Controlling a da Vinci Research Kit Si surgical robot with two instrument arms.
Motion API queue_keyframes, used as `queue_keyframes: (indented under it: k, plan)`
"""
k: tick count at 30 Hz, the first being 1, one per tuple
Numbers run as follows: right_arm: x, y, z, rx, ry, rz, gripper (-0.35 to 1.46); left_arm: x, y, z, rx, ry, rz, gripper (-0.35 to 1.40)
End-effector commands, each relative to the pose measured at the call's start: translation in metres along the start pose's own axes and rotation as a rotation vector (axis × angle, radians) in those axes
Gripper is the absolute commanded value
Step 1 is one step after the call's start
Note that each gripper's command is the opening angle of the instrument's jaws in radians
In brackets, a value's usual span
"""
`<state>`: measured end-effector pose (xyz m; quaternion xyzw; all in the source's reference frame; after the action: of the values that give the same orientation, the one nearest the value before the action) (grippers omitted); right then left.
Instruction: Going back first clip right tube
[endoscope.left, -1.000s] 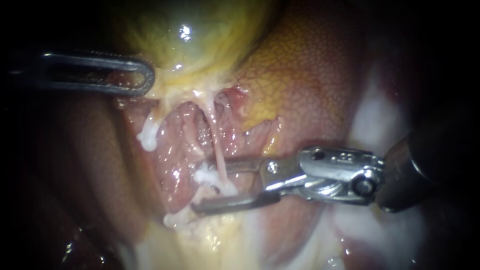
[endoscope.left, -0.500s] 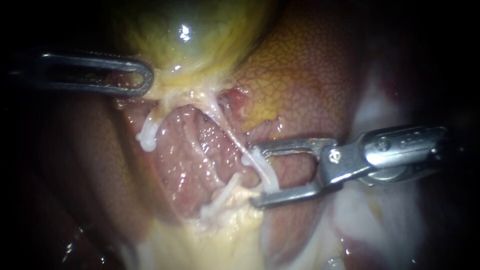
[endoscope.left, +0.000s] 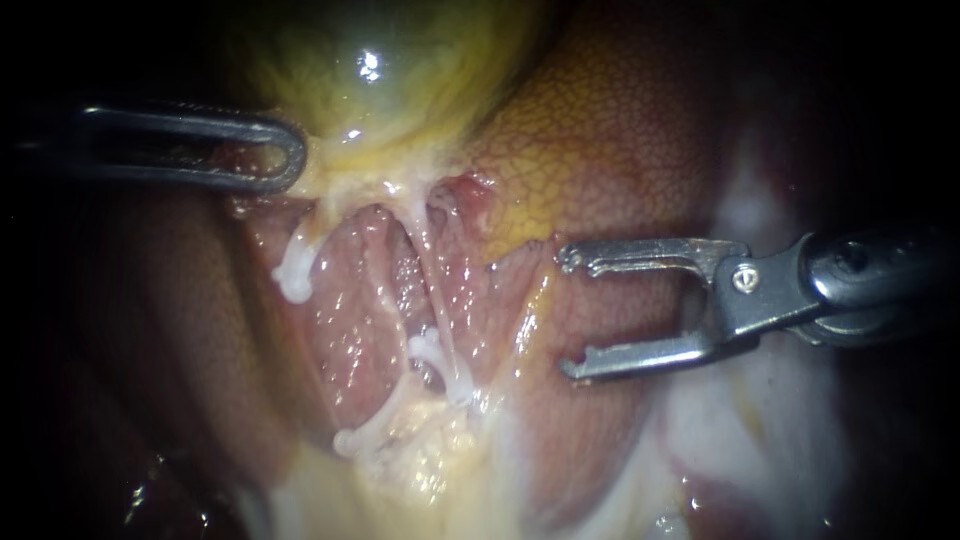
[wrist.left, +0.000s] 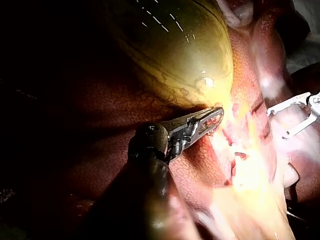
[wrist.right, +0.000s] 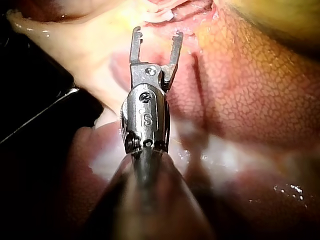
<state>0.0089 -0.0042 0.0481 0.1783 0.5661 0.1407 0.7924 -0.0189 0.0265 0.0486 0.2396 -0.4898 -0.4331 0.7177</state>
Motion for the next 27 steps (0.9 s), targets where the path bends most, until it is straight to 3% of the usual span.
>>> queue_keyframes:
  k: [1,9,20,27]
  plan:
    - [0.0001,0.0001,-0.0001,0.001,-0.001,0.001,0.5,0.0,0.0,0.0,0.0,0.0,0.0,-0.35]
    - [0.0001,0.0,-0.0002,0.001,-0.001,-0.016,0.5,0.0,0.0001,0.0005,-0.002,-0.001,0.0,-0.35]
    - [0.0,0.0,-0.0005,0.003,-0.001,-0.023,0.5,0.0015,0.0023,0.0056,-0.009,-0.008,0.012,-0.35]
    - [0.0,0.0,-0.0007,0.003,-0.001,-0.023,0.5,0.0017,0.0035,0.0062,-0.009,-0.002,0.017,-0.35]
